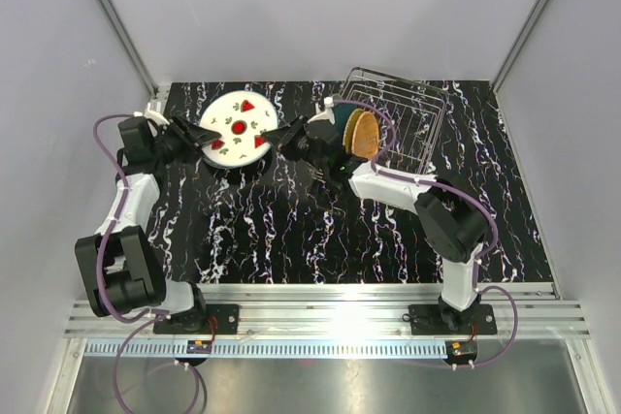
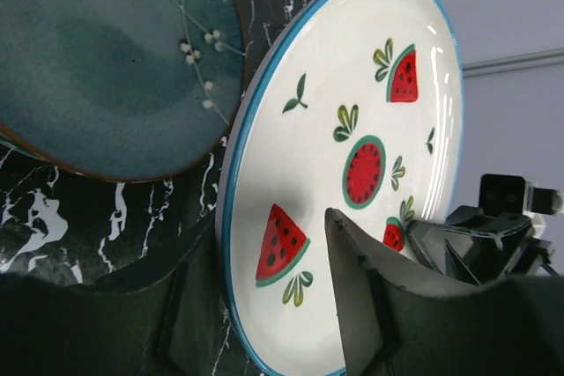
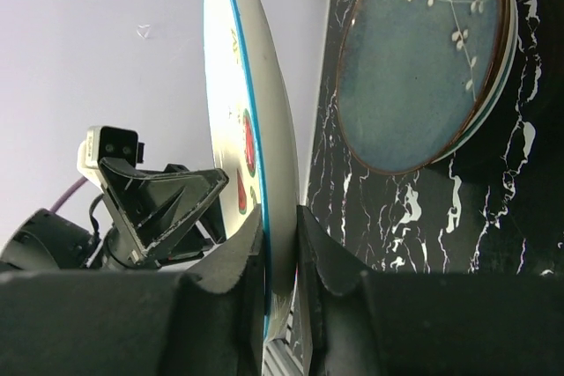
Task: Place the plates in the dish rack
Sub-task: Pass the plate from the right arm to the left
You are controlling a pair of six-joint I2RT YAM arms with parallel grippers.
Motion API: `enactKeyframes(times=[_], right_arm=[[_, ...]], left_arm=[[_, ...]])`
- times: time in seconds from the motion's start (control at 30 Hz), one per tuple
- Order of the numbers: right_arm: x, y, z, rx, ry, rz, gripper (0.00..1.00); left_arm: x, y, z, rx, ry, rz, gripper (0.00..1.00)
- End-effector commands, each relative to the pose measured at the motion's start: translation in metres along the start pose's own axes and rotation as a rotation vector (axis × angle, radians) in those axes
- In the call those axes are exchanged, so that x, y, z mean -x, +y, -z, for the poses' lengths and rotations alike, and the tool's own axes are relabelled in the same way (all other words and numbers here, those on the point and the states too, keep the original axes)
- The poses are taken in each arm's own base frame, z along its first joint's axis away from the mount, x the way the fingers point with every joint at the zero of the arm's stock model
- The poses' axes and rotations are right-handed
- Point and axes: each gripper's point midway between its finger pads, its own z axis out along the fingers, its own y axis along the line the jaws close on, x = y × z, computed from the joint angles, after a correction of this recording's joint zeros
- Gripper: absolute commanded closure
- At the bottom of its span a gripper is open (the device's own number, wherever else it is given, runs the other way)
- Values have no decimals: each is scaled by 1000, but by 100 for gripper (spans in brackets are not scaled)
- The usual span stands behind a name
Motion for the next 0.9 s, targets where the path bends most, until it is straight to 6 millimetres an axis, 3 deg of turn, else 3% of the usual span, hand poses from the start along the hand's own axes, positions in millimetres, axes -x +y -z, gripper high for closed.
enactKeyframes(times=[0.0, 0.23, 0.47, 0.7, 0.87], right_arm=[[52, 116, 36, 356, -94, -81, 100], [50, 119, 37, 397, -49, -117, 100], [42, 123, 35, 427, -3, -134, 100], [39, 124, 33, 450, 27, -146, 100], [43, 121, 34, 447, 26, -141, 100]], left_arm=[[9, -42, 8, -191, -24, -41, 52], [7, -62, 14, -317, -16, -49, 58], [5, -64, 13, -345, -5, -29, 66], [5, -64, 13, -344, -2, -30, 66], [5, -64, 13, -341, -1, -35, 90]])
